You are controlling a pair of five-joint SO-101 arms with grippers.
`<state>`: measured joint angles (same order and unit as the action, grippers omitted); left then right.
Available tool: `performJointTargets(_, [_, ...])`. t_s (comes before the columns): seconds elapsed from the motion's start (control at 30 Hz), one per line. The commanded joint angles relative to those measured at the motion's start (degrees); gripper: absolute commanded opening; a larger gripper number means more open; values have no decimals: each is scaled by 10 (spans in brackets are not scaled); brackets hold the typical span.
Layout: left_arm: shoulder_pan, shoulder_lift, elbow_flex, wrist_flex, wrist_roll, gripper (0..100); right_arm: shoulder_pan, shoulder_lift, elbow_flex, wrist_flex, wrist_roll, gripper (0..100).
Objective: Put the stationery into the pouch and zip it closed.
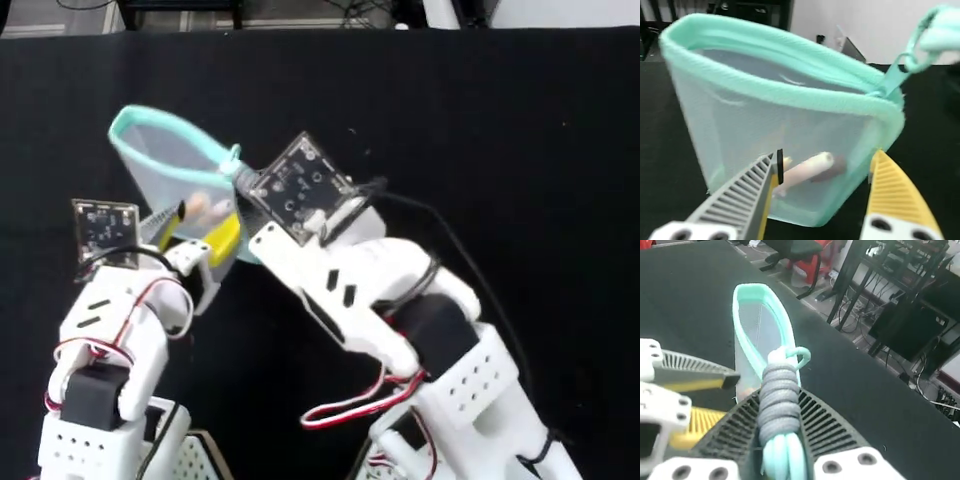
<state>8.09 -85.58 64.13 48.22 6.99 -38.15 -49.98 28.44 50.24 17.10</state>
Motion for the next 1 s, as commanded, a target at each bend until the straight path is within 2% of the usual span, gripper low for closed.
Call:
performJointTargets(0.0, [42, 0, -7, -11, -2, 296, -8, -15, -29, -14, -7, 12])
performJointTargets(0.27, [50, 1, 8, -73, 54, 296, -18, -15, -59, -15, -33, 12])
performJointTargets(0.5, [-16, 1, 61, -152, 52, 295, -57, -15, -61, -11, -32, 12])
performJointTargets(0.63, [-66, -1, 66, -147, 49, 295, -55, -17, -62, -11, -32, 12])
performJointTargets(0.73, [-88, -5, 63, -105, 25, 295, -54, -17, -63, -11, -32, 12])
performJointTargets(0.97, [-59, -5, 63, -81, 19, 294, -46, -15, -62, -11, -32, 12])
